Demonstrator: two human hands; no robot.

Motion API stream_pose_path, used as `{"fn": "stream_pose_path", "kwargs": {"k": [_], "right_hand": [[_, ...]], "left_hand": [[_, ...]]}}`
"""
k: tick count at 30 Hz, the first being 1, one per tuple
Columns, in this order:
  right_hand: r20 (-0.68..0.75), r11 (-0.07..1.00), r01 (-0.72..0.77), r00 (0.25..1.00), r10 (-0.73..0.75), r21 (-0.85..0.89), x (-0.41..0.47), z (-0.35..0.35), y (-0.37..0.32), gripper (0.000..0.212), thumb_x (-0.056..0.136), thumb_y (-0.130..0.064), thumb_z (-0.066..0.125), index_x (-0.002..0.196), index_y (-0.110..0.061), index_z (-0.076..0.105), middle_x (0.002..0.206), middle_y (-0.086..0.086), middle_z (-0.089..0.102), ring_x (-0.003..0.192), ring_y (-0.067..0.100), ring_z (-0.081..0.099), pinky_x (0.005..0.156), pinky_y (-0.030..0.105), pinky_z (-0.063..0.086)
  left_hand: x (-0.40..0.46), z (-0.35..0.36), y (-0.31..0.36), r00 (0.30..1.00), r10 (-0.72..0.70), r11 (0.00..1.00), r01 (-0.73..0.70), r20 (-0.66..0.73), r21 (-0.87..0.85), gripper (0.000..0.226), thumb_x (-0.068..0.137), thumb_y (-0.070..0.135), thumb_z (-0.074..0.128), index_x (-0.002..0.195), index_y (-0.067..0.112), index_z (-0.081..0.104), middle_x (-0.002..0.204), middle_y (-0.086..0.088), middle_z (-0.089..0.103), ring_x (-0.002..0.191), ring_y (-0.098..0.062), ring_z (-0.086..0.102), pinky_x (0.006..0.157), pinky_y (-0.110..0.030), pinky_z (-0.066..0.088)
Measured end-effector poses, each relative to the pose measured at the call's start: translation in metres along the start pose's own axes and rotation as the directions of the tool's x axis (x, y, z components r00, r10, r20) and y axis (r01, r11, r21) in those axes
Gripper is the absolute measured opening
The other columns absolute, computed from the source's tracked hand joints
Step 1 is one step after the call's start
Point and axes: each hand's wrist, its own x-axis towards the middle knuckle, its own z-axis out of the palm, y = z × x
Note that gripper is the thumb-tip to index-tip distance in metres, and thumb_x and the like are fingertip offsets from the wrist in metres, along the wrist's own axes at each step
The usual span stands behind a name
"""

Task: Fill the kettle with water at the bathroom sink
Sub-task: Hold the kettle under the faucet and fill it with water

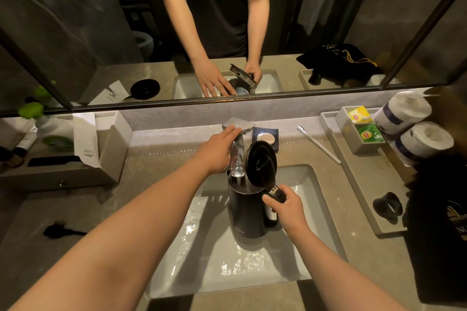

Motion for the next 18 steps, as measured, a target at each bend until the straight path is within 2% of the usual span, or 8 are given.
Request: {"fn": "stream_pose_path", "kwargs": {"k": [18], "right_hand": [[-0.003, 0.999, -0.02, 1.0, 0.019, -0.025, -0.0024, 0.0024, 0.0053, 0.016, 0.081, -0.023, 0.077, 0.087, -0.017, 0.063, 0.082, 0.0, 0.065, 0.075, 0.017, 0.06, 0.062, 0.023, 0.047]], "left_hand": [[-0.0023, -0.0033, 0.0025, 1.0, 0.005, 1.0, -0.005, 0.017, -0.01, 0.07, 0.09, 0.01, 0.046, 0.15, 0.03, 0.017, 0.161, 0.002, 0.014, 0.139, -0.029, 0.029, 0.108, -0.048, 0.035]]}}
